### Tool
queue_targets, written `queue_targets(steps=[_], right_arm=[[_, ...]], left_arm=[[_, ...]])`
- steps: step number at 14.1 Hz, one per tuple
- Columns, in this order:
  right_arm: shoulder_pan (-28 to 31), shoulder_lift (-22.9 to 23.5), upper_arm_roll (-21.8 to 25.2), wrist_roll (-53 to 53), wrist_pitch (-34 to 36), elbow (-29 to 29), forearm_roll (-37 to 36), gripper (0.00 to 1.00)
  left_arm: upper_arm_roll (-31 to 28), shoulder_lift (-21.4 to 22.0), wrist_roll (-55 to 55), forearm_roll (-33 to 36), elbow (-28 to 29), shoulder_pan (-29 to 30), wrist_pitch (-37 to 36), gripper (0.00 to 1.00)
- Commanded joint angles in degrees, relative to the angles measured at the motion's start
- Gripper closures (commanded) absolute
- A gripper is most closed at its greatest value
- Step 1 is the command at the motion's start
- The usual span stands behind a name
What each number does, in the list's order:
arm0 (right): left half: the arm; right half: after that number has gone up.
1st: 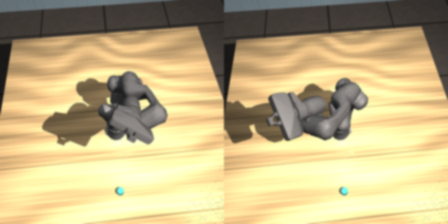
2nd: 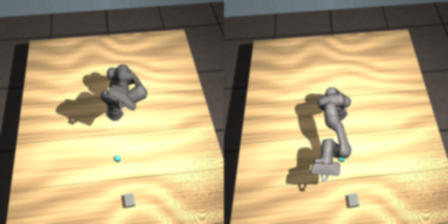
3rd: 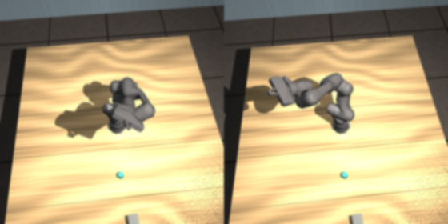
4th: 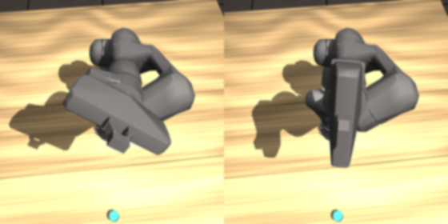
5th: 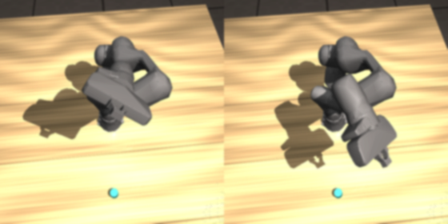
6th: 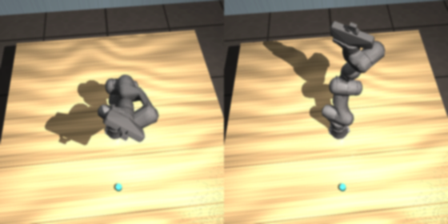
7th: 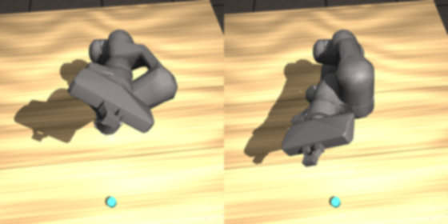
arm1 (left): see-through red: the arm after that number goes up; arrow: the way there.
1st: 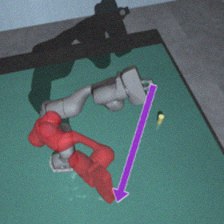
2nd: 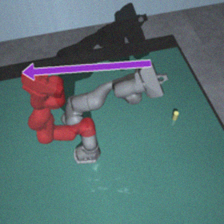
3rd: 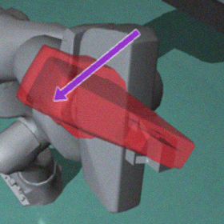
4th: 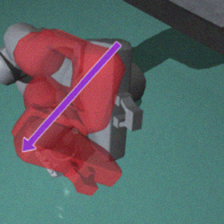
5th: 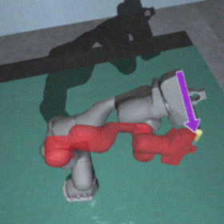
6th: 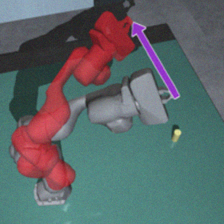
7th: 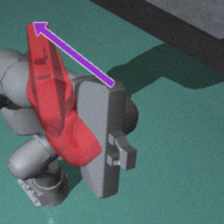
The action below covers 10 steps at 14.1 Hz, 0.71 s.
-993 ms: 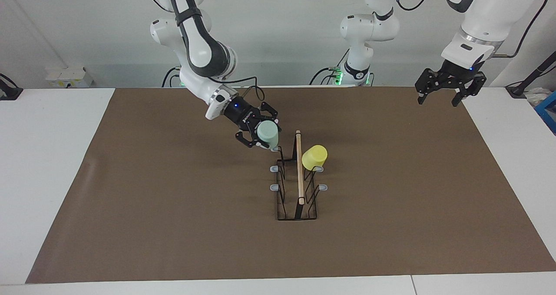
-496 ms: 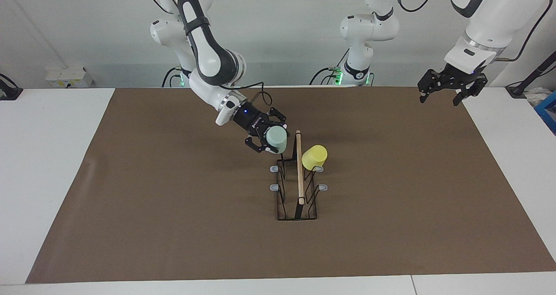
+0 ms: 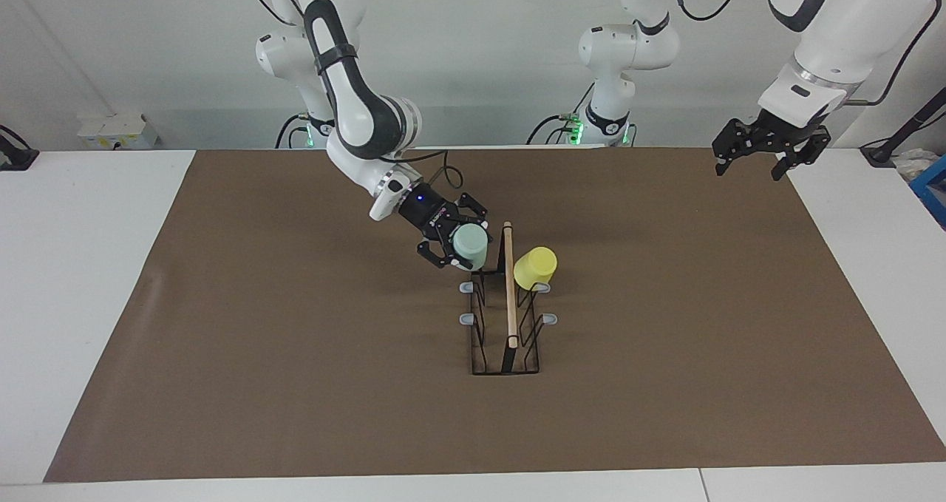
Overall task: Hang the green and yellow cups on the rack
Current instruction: 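Hang the green cup on a rack peg and open the right gripper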
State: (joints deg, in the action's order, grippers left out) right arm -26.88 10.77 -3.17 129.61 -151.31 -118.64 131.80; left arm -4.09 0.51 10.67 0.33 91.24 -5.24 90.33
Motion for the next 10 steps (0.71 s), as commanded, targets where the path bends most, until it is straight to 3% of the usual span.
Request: queue_targets(steps=[1,3,7,10], right_arm=[[0.25,0.57,-0.08,4.94,1.02,-0.62,4.17,0.91],[0.34,0.74,-0.08,6.00,1.46,-1.85,5.13,0.91],[-0.89,3.81,-0.17,12.50,6.73,-2.74,16.29,0.91],[-0.89,4.26,-0.17,12.69,6.64,-2.74,16.30,0.81]], left_arm=[[0.04,0.90,0.93,-0.77,1.13,-0.04,-0.42,0.00],[-0.04,0.90,0.93,-0.77,1.13,0.05,-0.42,0.00],[0.04,0.90,0.93,-0.86,1.13,-0.04,-0.42,0.00],[-0.04,0.90,0.93,-0.77,1.13,-0.04,-0.42,0.00]])
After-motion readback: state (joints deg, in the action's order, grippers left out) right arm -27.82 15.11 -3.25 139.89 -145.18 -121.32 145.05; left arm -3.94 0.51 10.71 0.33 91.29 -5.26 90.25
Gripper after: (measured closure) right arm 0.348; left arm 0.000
